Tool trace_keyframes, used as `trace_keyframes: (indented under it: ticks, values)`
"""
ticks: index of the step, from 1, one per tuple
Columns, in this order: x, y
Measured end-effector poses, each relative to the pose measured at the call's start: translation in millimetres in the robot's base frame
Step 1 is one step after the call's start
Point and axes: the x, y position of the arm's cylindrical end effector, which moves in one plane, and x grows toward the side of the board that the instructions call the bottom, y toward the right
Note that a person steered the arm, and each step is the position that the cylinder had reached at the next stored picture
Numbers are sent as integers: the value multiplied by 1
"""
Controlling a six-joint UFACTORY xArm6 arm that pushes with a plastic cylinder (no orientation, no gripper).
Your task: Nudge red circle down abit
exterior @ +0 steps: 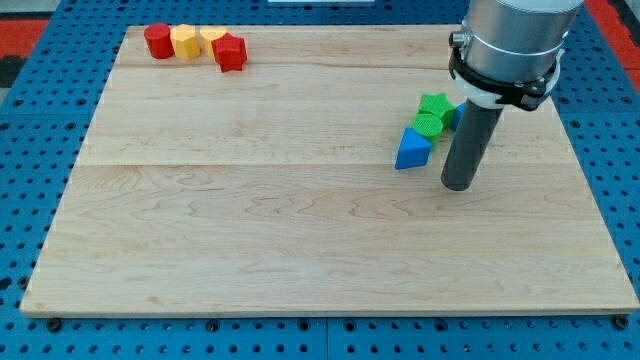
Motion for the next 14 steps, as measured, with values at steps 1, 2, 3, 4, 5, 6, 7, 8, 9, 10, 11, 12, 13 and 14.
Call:
trace_keyframes:
  ticks: [1, 2, 3, 4, 5, 6, 7, 8, 9, 10, 11, 12, 13, 14]
  values:
    - [0, 0]
    - [0, 1]
    - [3, 1]
    - [5, 4]
    - [45, -18]
    - [60, -97]
    - [59, -189]
    - [29, -227]
    - [-15, -233]
    - [-59, -210]
    - [-114, -159]
    - [-187, -128]
    - [-255, -151]
    - [-282, -218]
